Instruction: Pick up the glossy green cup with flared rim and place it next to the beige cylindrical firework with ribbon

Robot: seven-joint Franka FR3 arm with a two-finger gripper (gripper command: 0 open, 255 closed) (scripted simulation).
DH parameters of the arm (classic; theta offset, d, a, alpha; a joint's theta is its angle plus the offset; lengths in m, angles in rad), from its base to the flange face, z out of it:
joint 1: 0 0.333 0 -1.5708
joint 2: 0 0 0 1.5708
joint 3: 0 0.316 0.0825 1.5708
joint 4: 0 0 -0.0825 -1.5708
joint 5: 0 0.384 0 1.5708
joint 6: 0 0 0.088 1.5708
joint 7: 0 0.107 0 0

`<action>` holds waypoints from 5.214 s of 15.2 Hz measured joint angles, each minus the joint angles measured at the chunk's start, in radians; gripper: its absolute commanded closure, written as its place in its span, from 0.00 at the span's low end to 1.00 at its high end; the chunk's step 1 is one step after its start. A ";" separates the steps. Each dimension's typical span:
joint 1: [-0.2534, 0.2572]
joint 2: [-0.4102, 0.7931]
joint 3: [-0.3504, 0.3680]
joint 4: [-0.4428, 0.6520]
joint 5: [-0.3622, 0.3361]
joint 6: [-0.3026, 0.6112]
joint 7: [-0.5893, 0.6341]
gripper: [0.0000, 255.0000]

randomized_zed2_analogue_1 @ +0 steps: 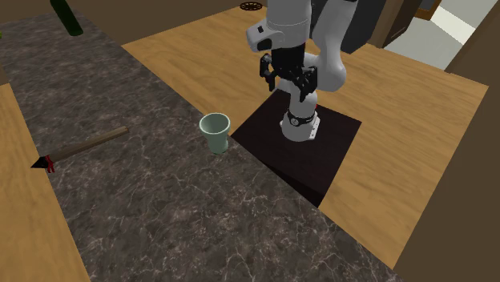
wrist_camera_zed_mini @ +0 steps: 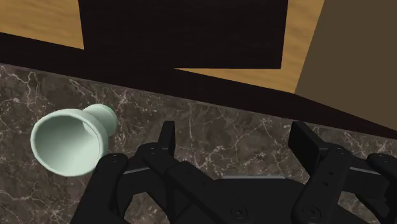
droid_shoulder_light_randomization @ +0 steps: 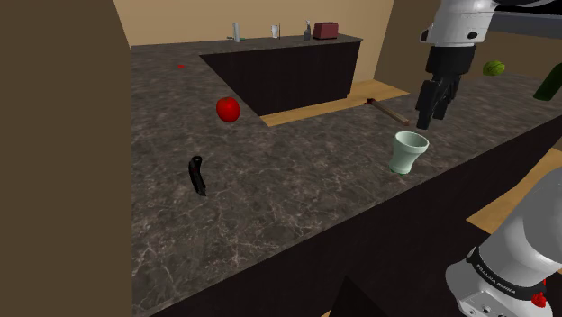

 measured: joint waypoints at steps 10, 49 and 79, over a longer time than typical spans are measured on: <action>-0.043 0.078 -0.068 -0.137 -0.152 0.223 -0.141 0.00; -0.137 0.378 -0.178 -0.240 -0.378 0.675 -0.269 1.00; -0.124 0.250 -0.150 0.060 -0.331 0.253 -0.348 1.00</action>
